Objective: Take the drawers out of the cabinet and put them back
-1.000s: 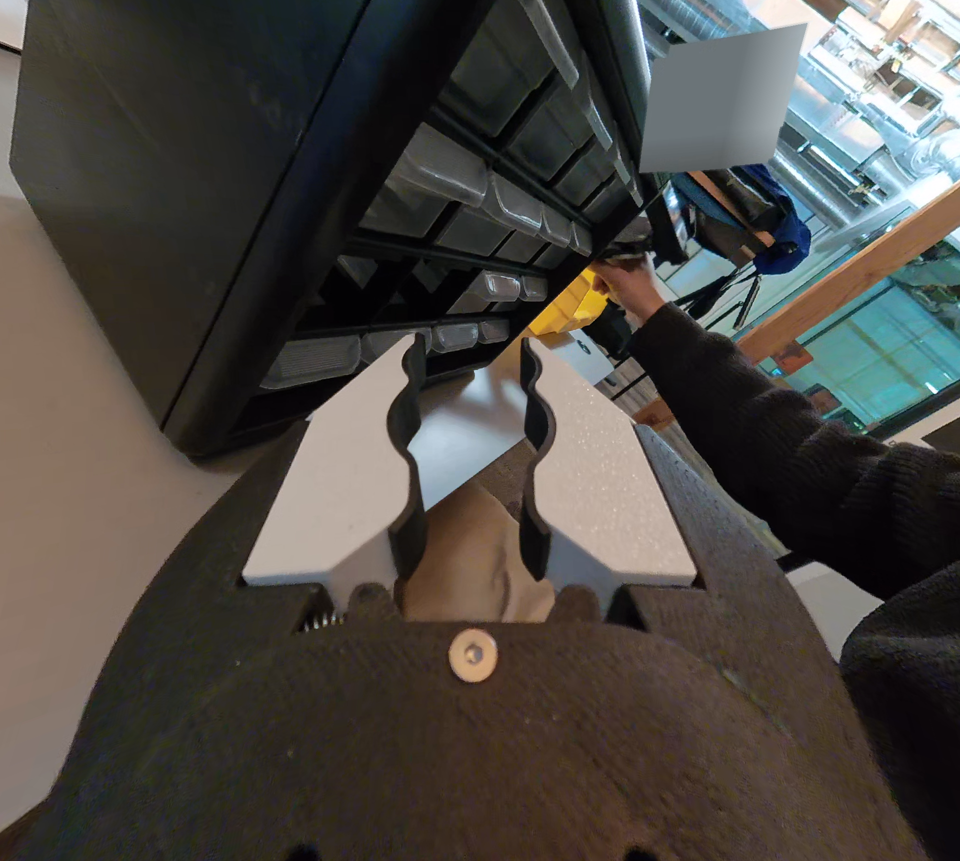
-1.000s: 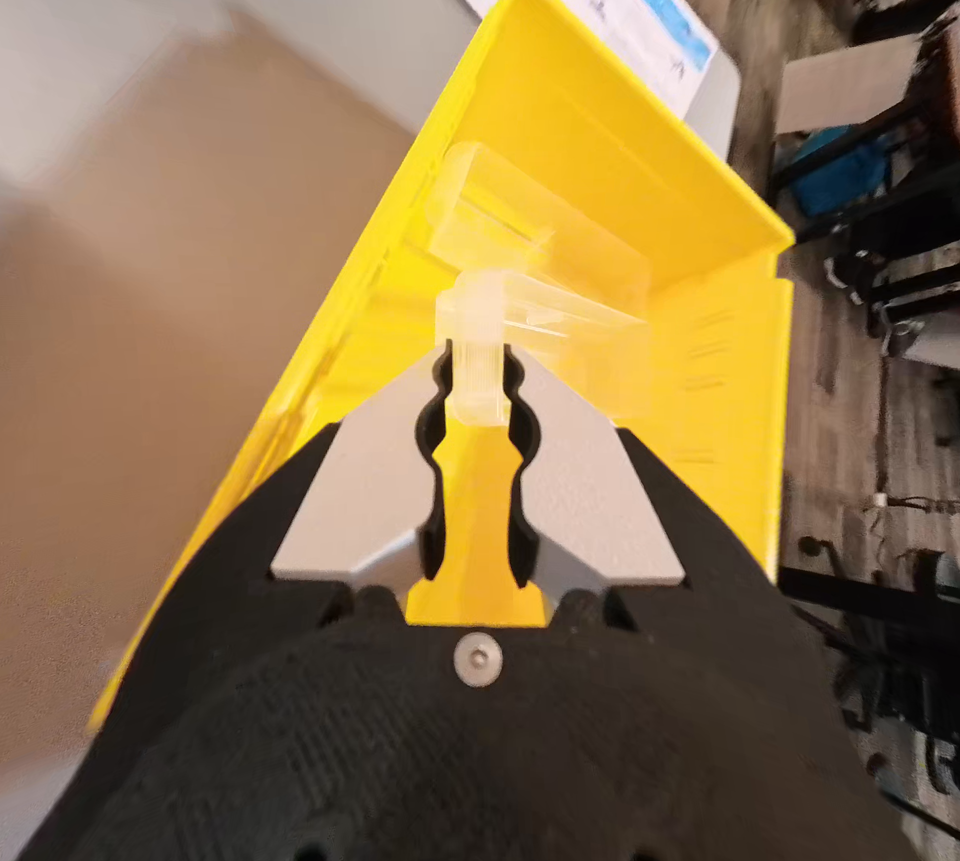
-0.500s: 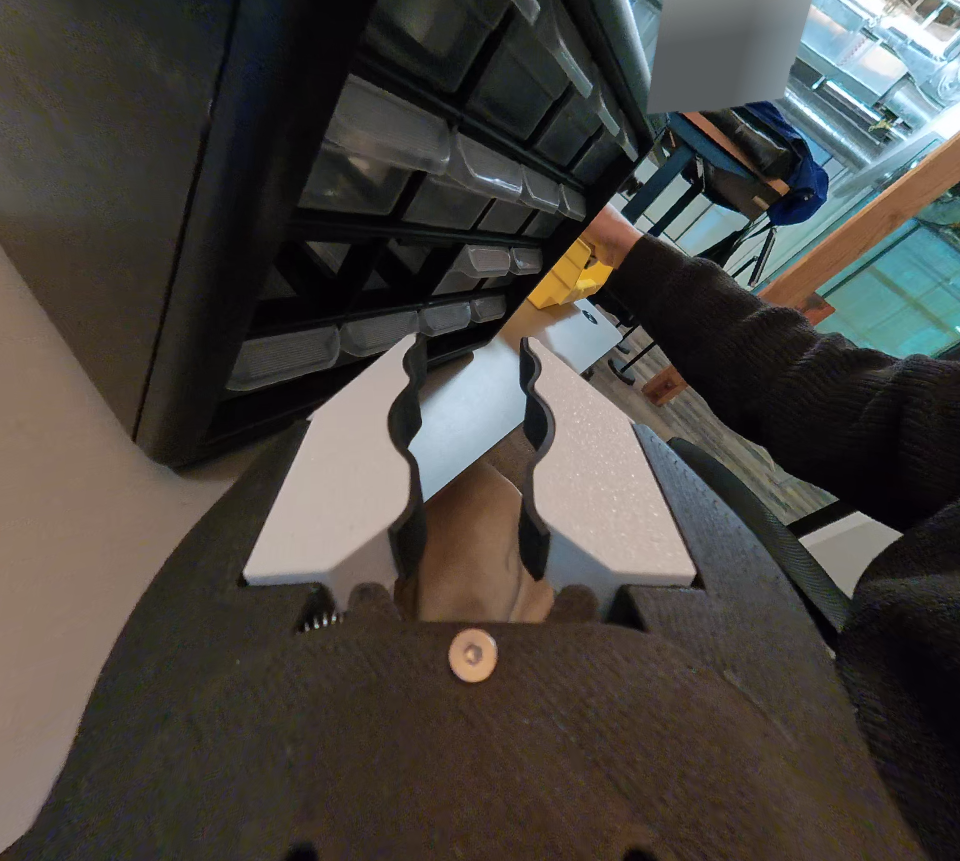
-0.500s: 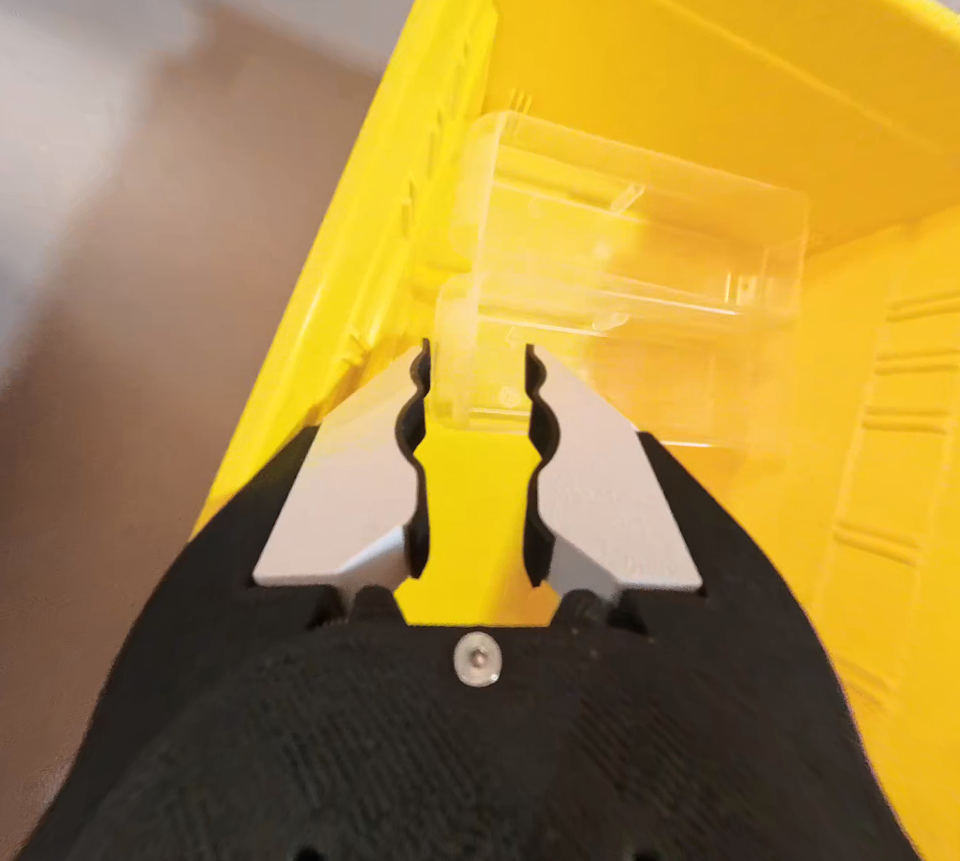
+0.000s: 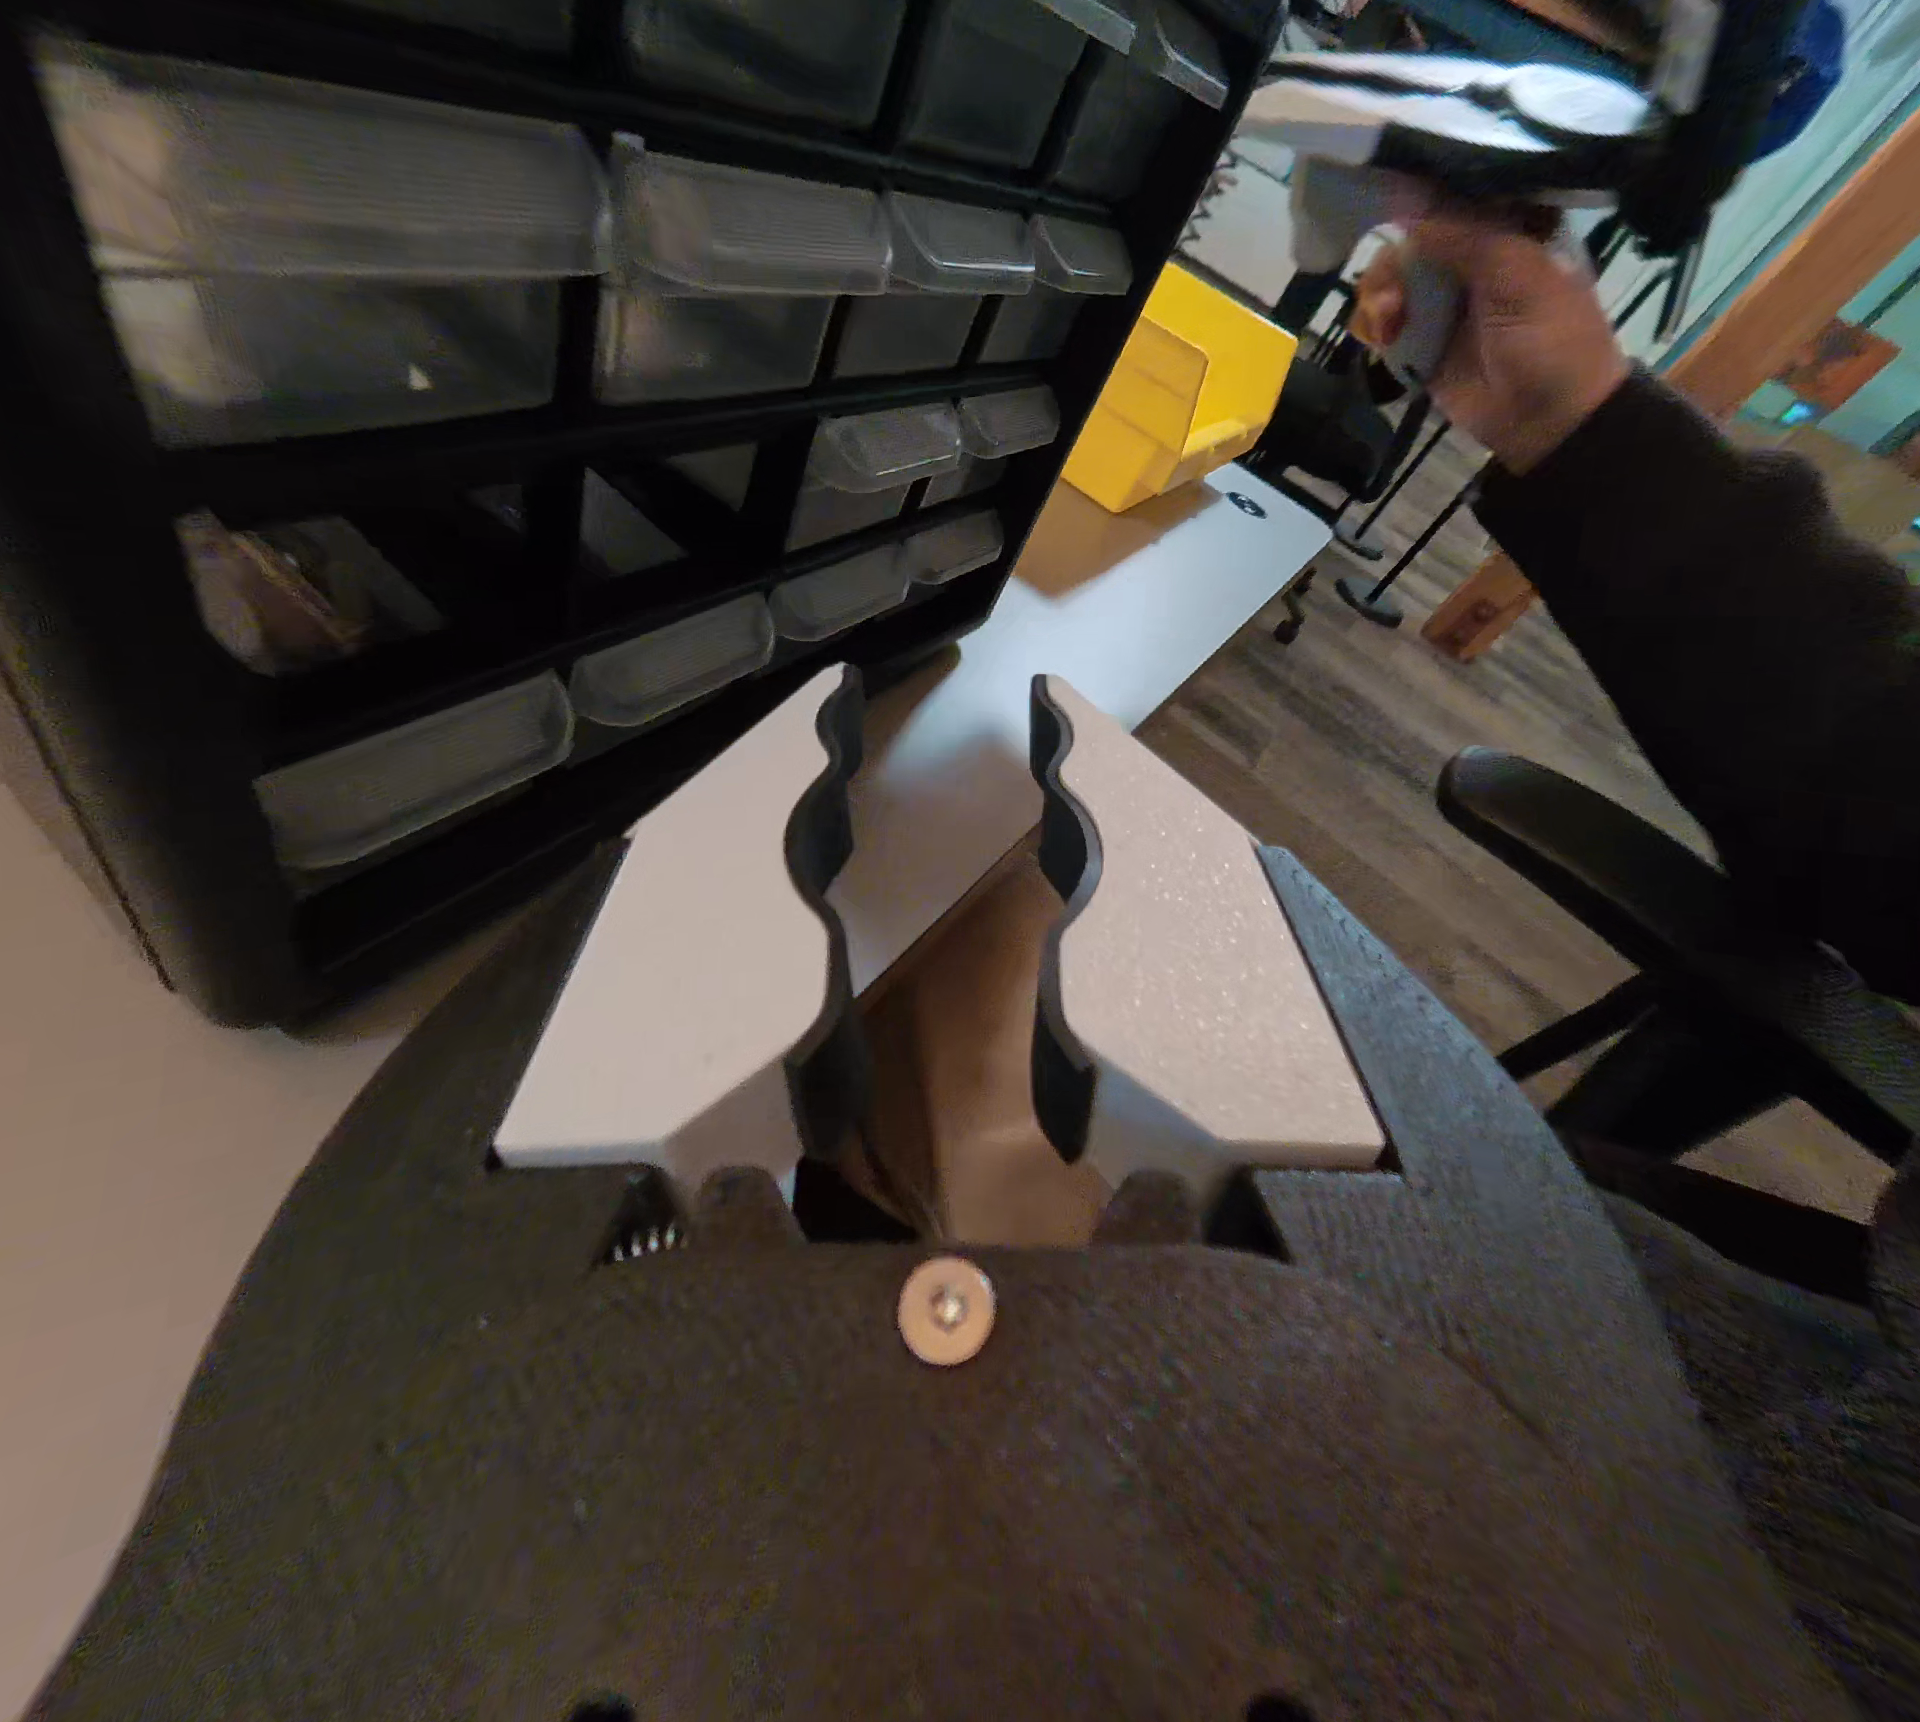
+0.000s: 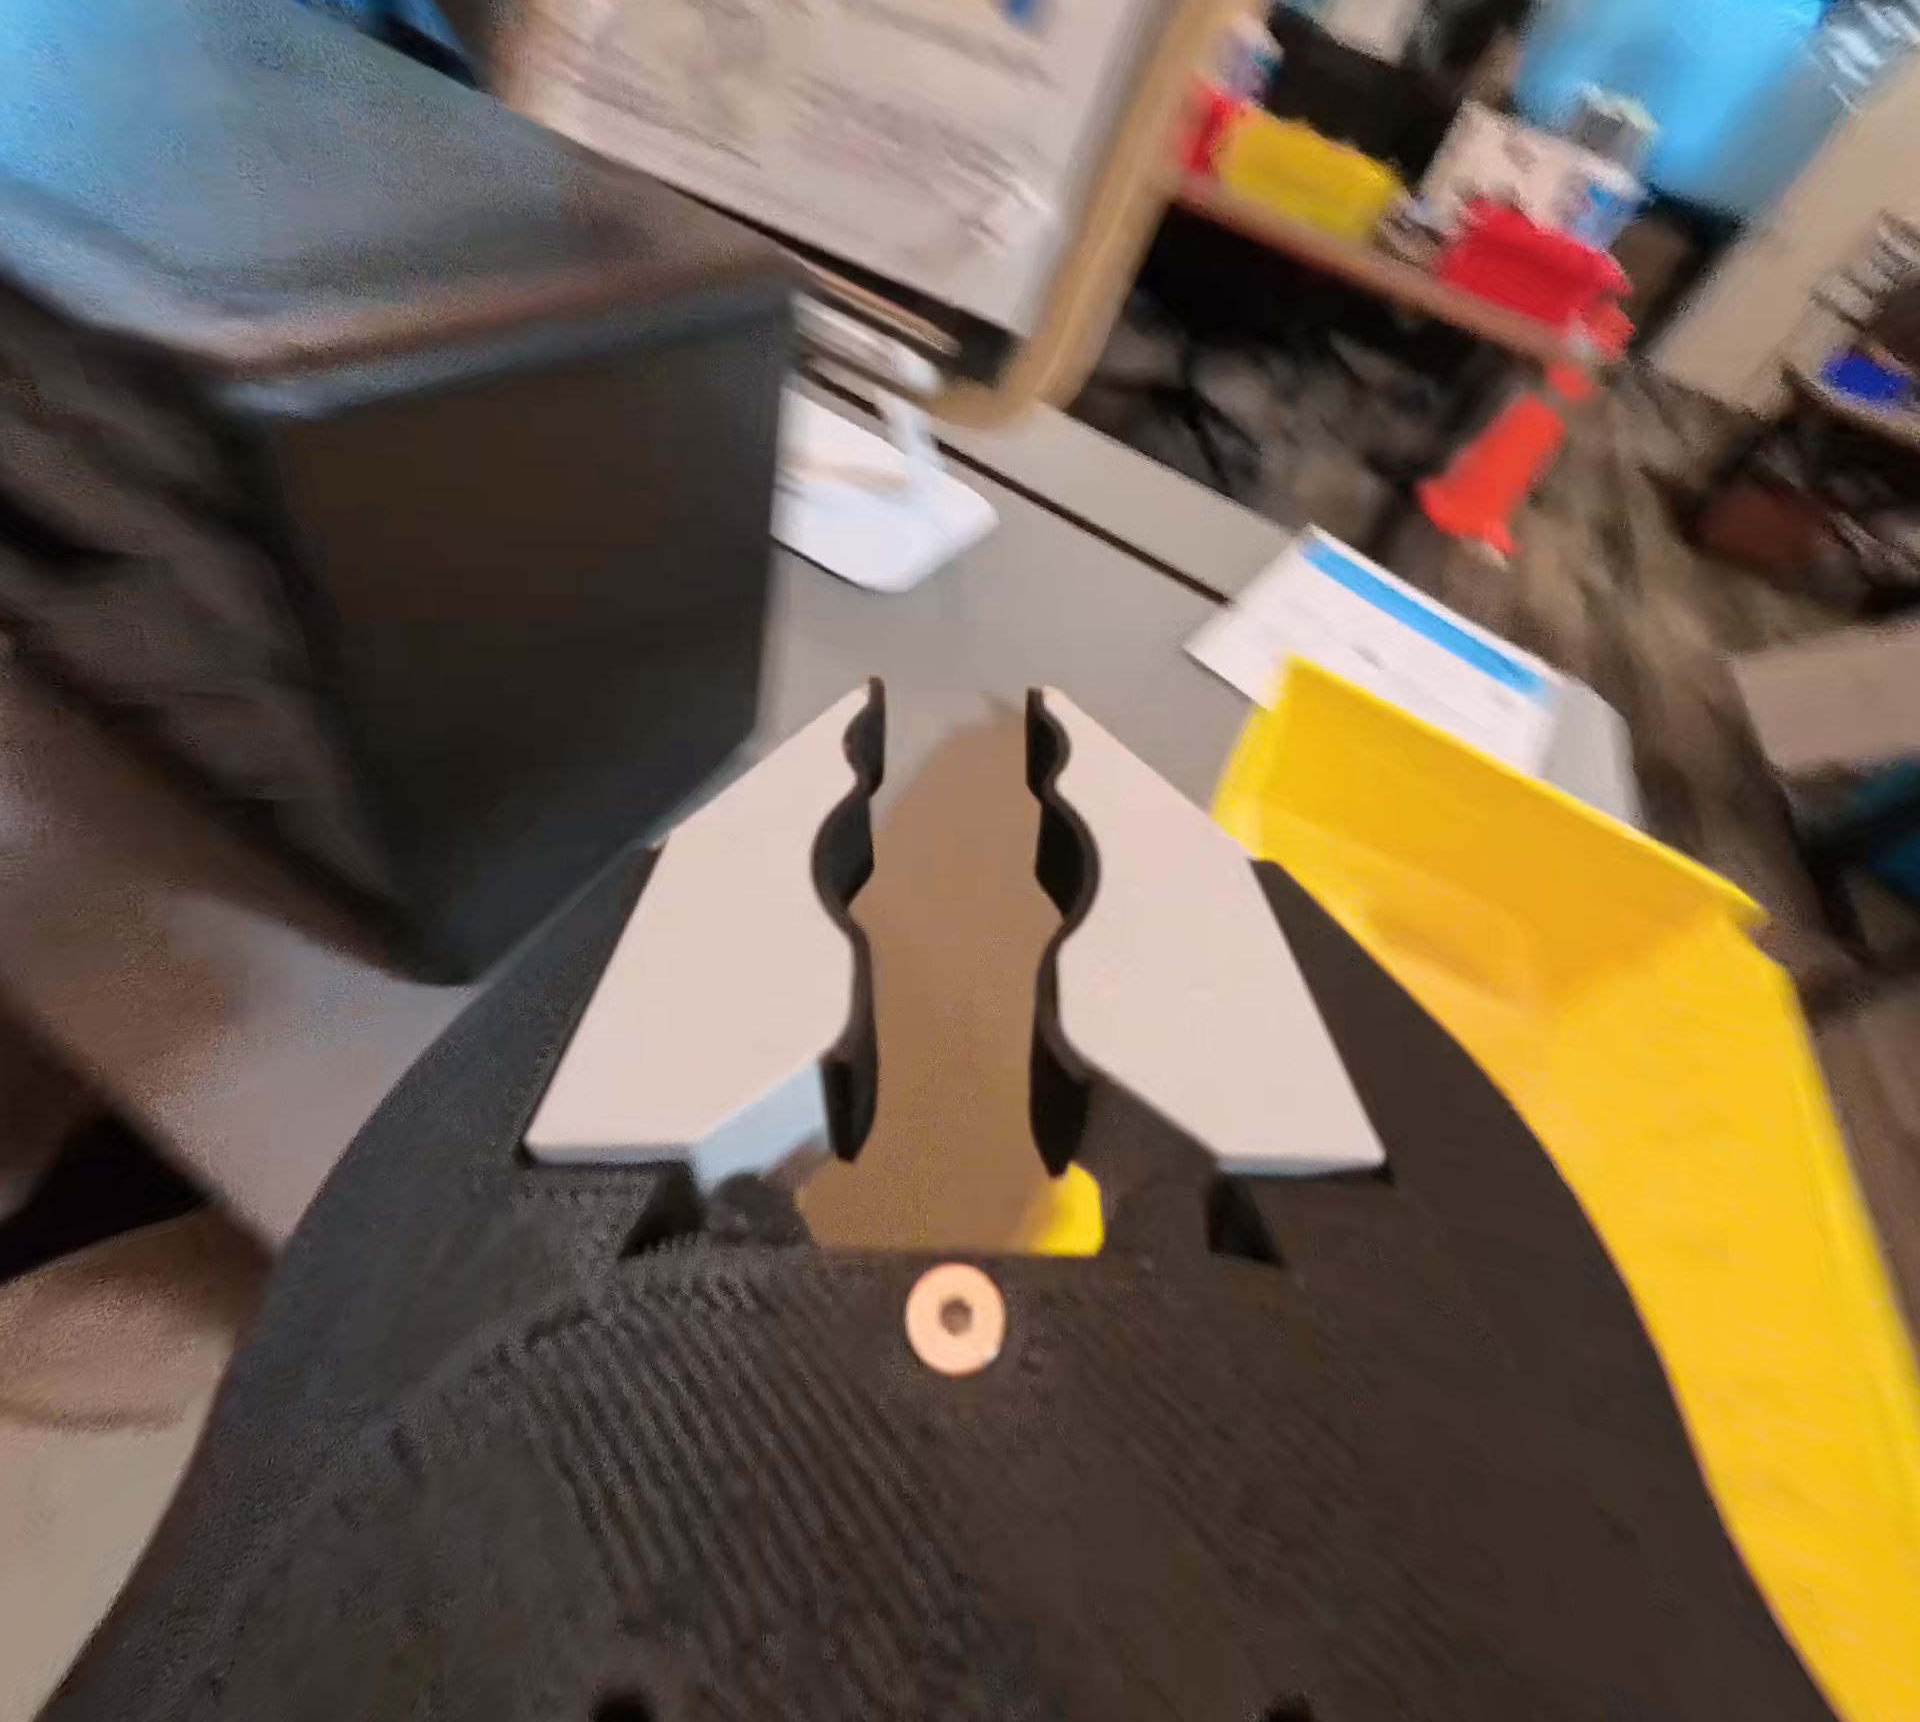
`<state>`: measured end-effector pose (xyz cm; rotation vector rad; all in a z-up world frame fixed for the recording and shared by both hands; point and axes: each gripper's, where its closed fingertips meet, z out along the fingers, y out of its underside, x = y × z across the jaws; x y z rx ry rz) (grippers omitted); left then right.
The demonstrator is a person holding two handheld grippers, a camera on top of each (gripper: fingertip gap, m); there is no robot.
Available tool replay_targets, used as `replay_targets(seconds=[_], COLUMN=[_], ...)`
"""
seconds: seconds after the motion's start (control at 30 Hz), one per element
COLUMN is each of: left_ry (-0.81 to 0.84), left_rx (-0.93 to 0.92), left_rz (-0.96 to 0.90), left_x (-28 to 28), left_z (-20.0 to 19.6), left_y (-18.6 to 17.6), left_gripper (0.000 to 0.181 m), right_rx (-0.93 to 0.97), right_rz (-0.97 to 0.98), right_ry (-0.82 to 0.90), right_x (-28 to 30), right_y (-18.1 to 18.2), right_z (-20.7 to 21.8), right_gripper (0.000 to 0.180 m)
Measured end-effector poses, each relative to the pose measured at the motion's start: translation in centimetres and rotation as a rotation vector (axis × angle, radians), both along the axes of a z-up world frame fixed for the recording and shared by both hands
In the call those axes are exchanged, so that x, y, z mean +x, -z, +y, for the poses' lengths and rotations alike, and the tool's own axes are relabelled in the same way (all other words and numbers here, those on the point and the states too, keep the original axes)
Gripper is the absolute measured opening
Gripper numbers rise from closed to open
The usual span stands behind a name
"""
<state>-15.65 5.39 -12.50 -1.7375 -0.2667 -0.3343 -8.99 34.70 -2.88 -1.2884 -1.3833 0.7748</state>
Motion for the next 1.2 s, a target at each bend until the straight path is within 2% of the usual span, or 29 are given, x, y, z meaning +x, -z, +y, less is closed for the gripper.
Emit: replay_targets(seconds=[0.07,0.13,0.2,0.3,0.37,0.5,0.67,0.83,1.07,1.2], left_ry=[-0.03,-0.057,-0.056,-0.12,-0.128,-0.129,-0.163,-0.137,-0.051,-0.051], left_rx=[-0.015,-0.005,0.035,0.052,0.096,0.153,0.137,0.126,0.15,0.12], left_rz=[0.016,-0.11,-0.292,-0.427,-0.474,-0.522,-0.553,-0.566,-0.553,-0.55], left_x=[0.0,0.2,0.7,-0.4,-0.9,-1.2,-2.0,-1.7,0.1,0.2], left_z=[1.0,2.4,3.7,4.8,5.3,6.4,7.5,7.4,5.8,5.5], left_y=[0.3,0.5,0.4,1.1,0.7,-0.2,0.3,0.3,-0.8,-0.1], left_gripper=[0.027,0.024,0.023,0.02,0.02,0.02,0.015,0.0,0.0,0.0], right_rx=[-0.03,-0.117,-0.227,-0.324,-0.335,-0.331,-0.186,-0.006,0.222,0.358], right_rz=[0.099,0.16,0.183,0.157,0.073,0.019,-0.037,-0.109,-0.113,-0.095], right_ry=[-0.199,-0.35,-0.444,-0.528,-0.539,-0.583,-0.596,-0.55,-0.466,-0.432], right_x=[0.0,-0.1,-0.3,-0.7,-0.9,-1.0,-1.3,-1.7,-2.7,-3.6], right_y=[-0.8,-0.2,1.2,4.5,6.8,8.3,9.4,10.7,9.7,8.4], right_z=[-6.4,-11.4,-14.8,-17.5,-18.0,-19.4,-20.7,-21.5,-21.7,-21.9], right_gripper=[0.015,0.015,0.015,0.019,0.02,0.023,0.023,0.024,0.033,0.033])
